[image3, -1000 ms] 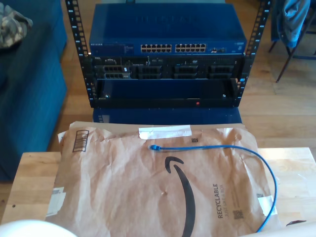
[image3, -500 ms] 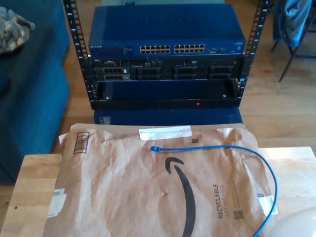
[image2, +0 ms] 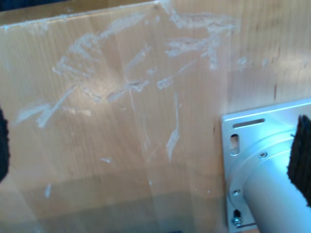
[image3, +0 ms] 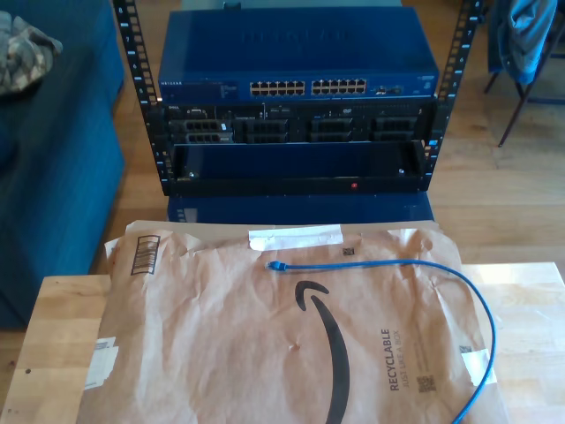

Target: Grab the cable and plug it in

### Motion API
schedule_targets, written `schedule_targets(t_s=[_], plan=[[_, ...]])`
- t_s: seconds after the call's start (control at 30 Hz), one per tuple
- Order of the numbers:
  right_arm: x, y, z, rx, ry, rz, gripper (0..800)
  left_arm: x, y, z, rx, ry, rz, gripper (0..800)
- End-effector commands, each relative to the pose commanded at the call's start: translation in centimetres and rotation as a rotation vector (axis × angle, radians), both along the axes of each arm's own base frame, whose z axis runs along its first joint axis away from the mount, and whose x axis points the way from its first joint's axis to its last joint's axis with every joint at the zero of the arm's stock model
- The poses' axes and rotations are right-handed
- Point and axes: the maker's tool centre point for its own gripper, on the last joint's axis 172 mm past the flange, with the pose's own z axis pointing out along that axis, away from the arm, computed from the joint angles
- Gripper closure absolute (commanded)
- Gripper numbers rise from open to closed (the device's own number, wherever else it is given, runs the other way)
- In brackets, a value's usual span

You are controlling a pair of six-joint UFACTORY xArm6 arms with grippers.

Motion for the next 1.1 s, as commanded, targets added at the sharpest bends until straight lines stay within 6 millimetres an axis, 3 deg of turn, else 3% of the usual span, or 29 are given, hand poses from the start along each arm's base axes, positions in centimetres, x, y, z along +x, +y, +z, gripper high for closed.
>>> schedule_targets(t_s=[0.13,0.27,0.47,0.67,0.9,1.1], plan=[[1.8,-0.2,1.1,-0.029,0.005,-0.019,3,1.6,-1.1,0.0,0.017,0.019,-0.005,0],[5.0,-0.6,3.1,-0.087,-0.001,-0.035,2,2.9,-1.5,0.0,0.029,0.046,0.005,0],[8.7,2.1,3.8,-0.112,0.030,-0.080,3,5.7,-2.8,-0.4,-0.014,0.060,0.038,0],[13.1,3.7,6.4,-0.167,0.003,-0.116,2,8.3,-5.0,-0.7,-0.018,0.097,0.023,0],[17.8,9.2,7.9,-0.192,-0.016,-0.071,3,10.9,-7.7,-0.1,0.043,0.131,0.018,0],[19.8,14.4,7.6,-0.197,-0.007,-0.032,3,13.1,-7.0,-0.7,0.094,0.068,0.037,0]])
